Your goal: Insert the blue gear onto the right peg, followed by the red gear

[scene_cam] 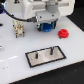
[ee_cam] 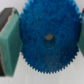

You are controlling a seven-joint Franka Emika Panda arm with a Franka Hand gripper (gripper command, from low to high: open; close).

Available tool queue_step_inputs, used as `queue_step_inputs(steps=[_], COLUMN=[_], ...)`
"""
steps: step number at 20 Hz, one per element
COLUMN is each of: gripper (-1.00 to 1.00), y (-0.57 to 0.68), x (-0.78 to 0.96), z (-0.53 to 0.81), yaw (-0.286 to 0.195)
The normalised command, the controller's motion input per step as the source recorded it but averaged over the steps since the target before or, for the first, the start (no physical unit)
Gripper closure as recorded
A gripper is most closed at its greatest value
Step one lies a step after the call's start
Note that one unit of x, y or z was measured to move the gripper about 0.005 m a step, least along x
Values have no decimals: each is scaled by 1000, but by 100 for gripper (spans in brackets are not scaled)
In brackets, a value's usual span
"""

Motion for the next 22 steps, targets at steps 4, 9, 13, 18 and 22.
queue_step_inputs(steps=[4,9,13,18,22], gripper=[100,100,100,100,100], y=[-63,-128,-126,-160,-144], x=[530,717,820,854,889], z=[586,530,504,490,420], yaw=[0,0,0,0,0])
